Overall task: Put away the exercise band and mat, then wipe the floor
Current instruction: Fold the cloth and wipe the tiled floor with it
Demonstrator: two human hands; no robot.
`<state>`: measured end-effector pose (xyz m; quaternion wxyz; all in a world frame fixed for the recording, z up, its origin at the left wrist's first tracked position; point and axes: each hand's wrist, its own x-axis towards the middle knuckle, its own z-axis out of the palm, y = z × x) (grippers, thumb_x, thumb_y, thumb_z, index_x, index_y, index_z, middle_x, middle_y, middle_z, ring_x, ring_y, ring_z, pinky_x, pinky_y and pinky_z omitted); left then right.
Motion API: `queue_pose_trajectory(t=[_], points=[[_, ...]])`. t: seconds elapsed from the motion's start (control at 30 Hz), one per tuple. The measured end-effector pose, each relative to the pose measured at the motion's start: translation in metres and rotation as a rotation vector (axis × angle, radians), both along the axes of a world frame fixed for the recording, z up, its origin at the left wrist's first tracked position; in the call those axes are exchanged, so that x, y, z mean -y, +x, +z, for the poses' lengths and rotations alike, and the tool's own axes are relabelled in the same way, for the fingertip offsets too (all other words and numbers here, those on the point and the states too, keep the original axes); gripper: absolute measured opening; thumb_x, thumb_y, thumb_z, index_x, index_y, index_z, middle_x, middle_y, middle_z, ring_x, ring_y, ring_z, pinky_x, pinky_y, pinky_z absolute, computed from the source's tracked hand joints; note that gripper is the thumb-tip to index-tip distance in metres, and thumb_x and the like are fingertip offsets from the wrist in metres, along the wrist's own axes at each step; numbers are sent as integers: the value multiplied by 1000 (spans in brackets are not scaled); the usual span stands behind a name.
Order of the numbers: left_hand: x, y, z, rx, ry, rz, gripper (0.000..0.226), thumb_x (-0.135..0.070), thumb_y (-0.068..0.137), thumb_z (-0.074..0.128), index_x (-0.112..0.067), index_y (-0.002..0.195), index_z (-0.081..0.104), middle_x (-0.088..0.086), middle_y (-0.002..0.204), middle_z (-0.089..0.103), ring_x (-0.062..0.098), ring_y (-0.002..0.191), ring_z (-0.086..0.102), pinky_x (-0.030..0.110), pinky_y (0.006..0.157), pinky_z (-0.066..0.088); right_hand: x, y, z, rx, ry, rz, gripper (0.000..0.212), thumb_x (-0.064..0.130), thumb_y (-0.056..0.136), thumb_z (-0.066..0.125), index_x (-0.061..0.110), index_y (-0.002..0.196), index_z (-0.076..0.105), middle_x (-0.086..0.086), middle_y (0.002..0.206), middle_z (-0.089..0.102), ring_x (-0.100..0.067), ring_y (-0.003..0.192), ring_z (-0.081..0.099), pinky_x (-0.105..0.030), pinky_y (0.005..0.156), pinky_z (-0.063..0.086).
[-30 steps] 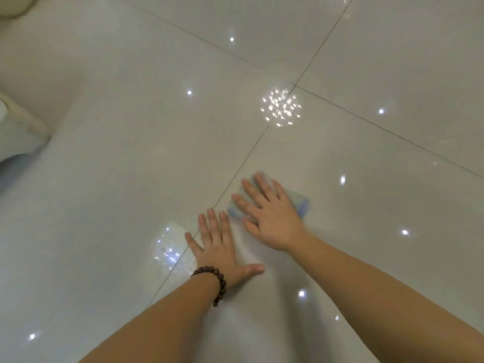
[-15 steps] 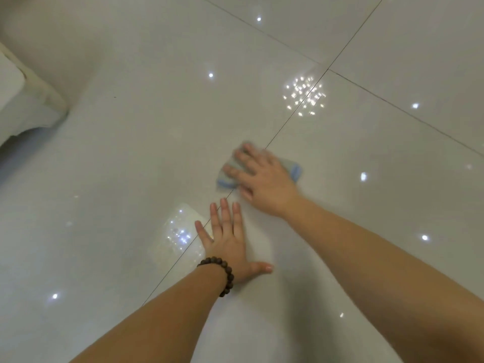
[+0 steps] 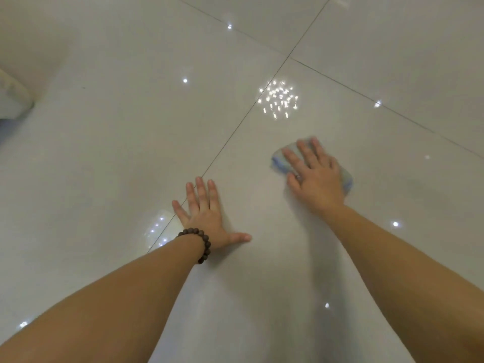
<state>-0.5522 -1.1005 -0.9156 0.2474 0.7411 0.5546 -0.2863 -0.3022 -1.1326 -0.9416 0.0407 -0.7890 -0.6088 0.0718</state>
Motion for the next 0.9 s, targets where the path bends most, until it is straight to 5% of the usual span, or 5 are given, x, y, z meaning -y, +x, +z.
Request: queue_pose_trajectory(t=[0.17,0.4,0.5,0.67,0.9], points=[[4,-2,4,19,49,2,150,-95,49,49,-14,134,-43,12,145,-46,34,134,-40,66,108,-13,37,12,8,-47,-32,-821,58,39,91,33,28,148,26,-4,159,14,-25,146,2,-49,109,18],[44,5,12,196,223,-60,134,-98,53,23,-15,143,-31,7,151,-35,24,142,-28,57,113,-13,57,-38,0,-60,-4,237,58,42,85,32,31,142,39,-2,153,31,-24,144,21,-50,106,28],[80,25,14,200,200,-154,126,-97,50,5,-16,133,-43,6,145,-41,26,141,-31,60,112,-12,106,36,-1,-10,55,-258,56,47,87,35,23,136,49,-8,151,35,-25,143,23,-51,108,28],[123,48,-6,118,100,-290,133,-99,57,21,-13,138,-40,12,144,-46,31,134,-41,67,106,-12,138,71,10,-75,4,-1108,58,47,89,34,28,143,38,-9,156,21,-22,146,7,-51,110,13],[120,50,-7,87,102,-284,136,-102,49,16,-13,131,-47,10,138,-53,28,130,-46,67,106,-16,108,-47,1,-69,34,140,53,44,89,31,35,140,41,-2,152,34,-20,142,26,-51,111,19]])
